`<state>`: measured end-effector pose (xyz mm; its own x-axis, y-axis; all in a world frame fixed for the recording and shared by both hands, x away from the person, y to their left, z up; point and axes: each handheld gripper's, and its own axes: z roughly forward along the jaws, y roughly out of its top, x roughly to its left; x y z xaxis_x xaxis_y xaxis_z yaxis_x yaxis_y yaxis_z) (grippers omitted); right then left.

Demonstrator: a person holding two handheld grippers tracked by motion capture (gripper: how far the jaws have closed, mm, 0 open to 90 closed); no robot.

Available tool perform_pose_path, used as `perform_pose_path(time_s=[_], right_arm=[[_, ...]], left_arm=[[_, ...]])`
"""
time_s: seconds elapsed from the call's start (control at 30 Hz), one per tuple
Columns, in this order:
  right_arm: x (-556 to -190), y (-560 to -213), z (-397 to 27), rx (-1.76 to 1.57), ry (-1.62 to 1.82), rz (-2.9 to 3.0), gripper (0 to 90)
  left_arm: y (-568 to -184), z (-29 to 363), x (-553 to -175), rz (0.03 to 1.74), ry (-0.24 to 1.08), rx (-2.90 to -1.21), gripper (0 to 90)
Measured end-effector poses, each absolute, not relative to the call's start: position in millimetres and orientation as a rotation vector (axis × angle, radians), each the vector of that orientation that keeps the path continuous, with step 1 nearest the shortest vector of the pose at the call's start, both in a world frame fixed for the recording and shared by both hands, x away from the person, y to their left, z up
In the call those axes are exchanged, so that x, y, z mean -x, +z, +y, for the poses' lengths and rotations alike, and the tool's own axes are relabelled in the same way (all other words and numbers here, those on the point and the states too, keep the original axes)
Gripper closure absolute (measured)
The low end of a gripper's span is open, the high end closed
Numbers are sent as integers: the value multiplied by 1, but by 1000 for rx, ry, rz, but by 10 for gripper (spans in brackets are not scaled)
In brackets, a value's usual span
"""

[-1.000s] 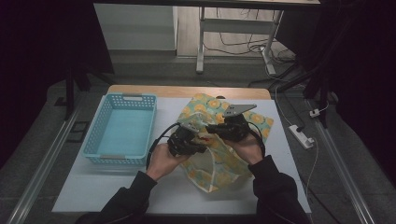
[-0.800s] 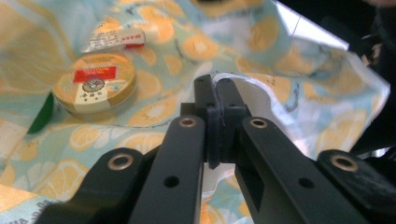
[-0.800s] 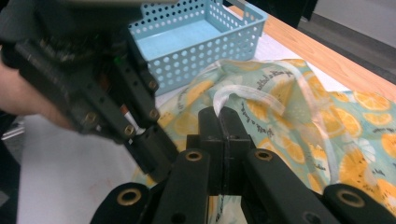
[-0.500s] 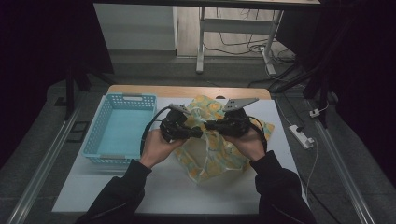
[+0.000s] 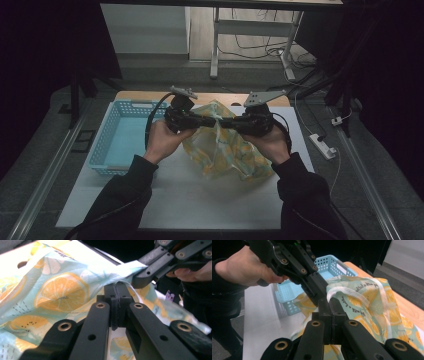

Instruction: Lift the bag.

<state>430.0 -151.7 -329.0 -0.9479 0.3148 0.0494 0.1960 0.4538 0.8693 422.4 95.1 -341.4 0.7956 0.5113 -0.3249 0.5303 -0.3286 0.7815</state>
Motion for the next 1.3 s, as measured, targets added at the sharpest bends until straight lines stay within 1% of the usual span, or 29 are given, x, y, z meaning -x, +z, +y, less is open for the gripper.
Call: perform_pose_path(time_s=[0.33,0.8,1.1,1.3], right_arm=[[-431,-294,-149,-421,1512,2517,900],[-434,-244,-153,-405,1552,2428,900],[-434,-228,-149,-397,1551,2386,900],[-434,-227,-147,-399,1554,2370,900]], left_arm=[[-297,98,-428,757,47,-1957,898],[-252,108,-438,791,123,-1882,897],[-232,115,-435,793,188,-1842,898],[-232,113,-431,783,223,-1847,897]])
